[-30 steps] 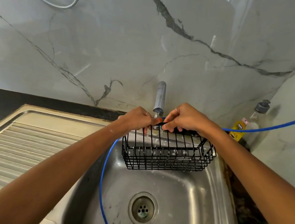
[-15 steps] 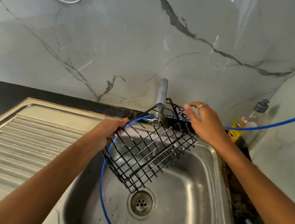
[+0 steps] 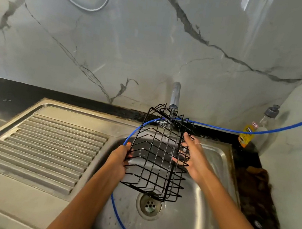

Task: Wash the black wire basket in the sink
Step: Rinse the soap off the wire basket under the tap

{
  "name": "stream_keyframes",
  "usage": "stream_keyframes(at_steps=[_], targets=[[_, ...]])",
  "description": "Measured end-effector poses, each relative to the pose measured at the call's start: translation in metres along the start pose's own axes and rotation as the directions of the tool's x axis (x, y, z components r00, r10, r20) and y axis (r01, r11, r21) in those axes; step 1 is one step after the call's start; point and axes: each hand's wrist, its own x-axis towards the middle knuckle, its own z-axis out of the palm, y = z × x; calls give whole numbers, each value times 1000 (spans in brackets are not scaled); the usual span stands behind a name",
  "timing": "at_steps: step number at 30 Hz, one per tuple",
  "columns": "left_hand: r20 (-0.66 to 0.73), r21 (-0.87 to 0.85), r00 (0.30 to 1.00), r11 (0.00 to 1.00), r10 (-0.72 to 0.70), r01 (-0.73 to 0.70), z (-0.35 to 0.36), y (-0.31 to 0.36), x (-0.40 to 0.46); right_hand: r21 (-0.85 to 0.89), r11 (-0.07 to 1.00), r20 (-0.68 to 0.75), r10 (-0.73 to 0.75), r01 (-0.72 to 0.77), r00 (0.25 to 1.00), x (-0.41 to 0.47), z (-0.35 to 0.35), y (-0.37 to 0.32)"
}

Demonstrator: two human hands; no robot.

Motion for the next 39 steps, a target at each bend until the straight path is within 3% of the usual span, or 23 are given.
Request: stream_keyframes(at_steps=[4, 9, 14, 17, 22, 29, 32, 35, 39], targets=[[-52, 22, 998, 1000, 19, -18, -4, -13, 3, -161, 984, -73, -87, 74, 994, 1, 10, -4], [74, 167, 990, 977, 124, -135, 3, -7, -33, -324, 936, -85, -171, 135, 982, -2, 20, -16], [174, 306, 983, 945, 66, -118, 7, -6, -45, -457, 860, -92, -297, 225, 950, -16, 30, -29], [191, 339, 981, 937, 22, -87, 11, -7, -46, -497, 835, -80, -315, 237, 946, -23, 31, -37], [120, 388, 990, 914, 75, -116, 33, -6, -49, -584, 767, -46, -358, 266, 933, -30, 27, -44], [103, 488, 990, 862, 101, -139, 50, 8, -42, -738, 646, -25, -318, 197, 948, -29, 6, -60], [106, 516, 990, 846, 93, -135, 52, 11, -40, -851, 517, -44, -242, 91, 969, -25, 4, -65], [108, 518, 991, 847, 74, -120, 54, 9, -36, -968, 251, -77, -242, -14, 967, -26, 9, -58], [98, 521, 993, 847, 63, -105, 57, 8, -35, -994, -41, 109, -358, 101, 927, -46, 17, -39]])
